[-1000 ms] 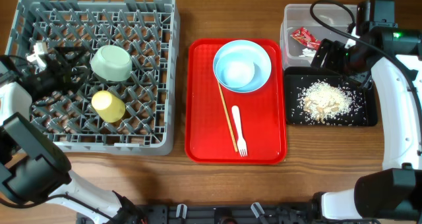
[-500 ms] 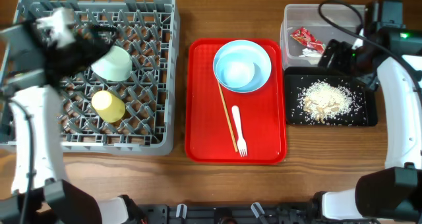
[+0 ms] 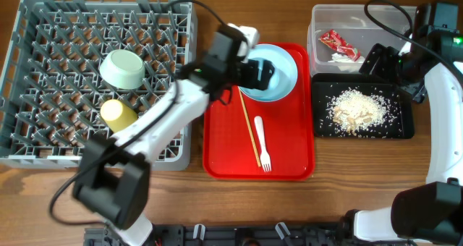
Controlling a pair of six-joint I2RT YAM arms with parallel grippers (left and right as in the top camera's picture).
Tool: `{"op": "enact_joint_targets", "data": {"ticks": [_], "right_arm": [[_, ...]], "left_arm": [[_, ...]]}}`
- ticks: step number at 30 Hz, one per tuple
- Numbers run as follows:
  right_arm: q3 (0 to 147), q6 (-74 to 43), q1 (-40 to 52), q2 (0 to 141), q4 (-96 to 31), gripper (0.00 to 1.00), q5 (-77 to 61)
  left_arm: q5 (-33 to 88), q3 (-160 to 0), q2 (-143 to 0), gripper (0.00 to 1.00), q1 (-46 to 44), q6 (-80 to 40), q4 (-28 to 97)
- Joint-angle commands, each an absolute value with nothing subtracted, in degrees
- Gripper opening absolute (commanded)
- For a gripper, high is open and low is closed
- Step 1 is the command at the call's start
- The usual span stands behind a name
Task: Sort waste into correct bins and load items into the dishwasher rack
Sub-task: 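Grasp the light-blue bowl on the plate with the left gripper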
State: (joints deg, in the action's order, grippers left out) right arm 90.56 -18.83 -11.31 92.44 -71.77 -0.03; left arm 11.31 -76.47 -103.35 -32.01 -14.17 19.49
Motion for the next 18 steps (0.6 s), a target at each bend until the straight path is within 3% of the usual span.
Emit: {"op": "enact_joint_targets", "data": {"ticks": [1,14,16,18], "right_arm": [[91.5,-19.0,-11.4,91.2,-71.7,1.00,-0.9],[91.5,-18.0,-11.4,91.2,-71.9,1.00,-0.9],[91.5,-18.0,-11.4,91.2,-72.0,1.00,-0.9],[91.5,-18.0,-11.4,91.2,-72.1,1.00,-0.9]], "left_arm": [[1.5,-89.1,-110.2,1.00,-35.2,-11.9,25.3],[-1.2,-94.9,-125.6,0.98,-41.7,-12.4,28.0],[-1.2,-94.8,-126.4,0.92,-42.5,-12.4,28.4],[-1.2,-94.8,-126.5,0.73,-42.7,-12.4,28.4]]}}
